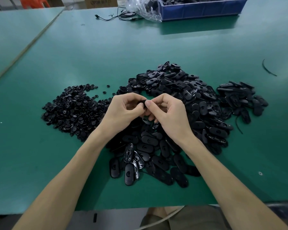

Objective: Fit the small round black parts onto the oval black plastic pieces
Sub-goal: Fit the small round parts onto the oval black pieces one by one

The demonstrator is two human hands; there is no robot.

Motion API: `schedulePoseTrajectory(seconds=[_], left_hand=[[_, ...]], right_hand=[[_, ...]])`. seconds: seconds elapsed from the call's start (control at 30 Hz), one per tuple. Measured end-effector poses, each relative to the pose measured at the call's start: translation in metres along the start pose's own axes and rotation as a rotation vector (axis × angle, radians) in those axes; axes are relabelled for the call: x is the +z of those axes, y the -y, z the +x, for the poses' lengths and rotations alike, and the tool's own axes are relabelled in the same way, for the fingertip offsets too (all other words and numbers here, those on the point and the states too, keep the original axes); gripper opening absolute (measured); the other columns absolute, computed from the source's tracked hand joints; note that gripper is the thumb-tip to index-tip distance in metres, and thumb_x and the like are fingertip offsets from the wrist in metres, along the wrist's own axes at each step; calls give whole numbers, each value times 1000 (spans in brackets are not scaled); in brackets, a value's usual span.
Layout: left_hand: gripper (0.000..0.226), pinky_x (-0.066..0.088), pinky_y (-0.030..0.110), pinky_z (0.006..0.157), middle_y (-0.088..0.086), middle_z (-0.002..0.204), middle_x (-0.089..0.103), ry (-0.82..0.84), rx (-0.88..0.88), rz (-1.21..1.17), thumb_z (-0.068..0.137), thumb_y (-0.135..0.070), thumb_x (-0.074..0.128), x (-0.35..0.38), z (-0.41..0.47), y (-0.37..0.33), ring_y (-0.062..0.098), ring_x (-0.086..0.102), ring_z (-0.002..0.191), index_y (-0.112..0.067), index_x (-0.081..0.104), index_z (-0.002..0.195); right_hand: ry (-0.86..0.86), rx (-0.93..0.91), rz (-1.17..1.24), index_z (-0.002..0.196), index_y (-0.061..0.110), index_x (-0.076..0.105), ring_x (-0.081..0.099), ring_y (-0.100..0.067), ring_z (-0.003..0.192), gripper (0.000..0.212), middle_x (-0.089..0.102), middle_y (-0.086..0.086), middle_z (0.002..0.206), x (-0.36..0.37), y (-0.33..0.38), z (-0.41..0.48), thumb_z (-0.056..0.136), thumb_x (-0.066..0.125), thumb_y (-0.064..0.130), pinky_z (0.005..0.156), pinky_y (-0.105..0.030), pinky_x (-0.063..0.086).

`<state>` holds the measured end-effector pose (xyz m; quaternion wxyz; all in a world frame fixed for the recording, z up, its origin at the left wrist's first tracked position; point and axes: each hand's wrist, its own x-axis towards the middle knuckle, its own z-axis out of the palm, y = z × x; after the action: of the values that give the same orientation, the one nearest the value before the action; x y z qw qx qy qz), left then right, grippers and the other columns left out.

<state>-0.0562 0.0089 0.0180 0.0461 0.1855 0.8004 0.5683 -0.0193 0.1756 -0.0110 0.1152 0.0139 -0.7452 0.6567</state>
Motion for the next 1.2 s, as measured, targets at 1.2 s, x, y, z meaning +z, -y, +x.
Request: schedulePoseTrajectory(seconds=[1.2], left_hand=[[15,55,18,71,-3,81,76,29,9,-72,97,2,67,-7,1,4,9,70,68,-5,75,108]], right_hand=[[-24,16,-7,96,10,70,73,-17,63,14,76,-3,75,-1,2,0,102,69,22,56,-23,52]])
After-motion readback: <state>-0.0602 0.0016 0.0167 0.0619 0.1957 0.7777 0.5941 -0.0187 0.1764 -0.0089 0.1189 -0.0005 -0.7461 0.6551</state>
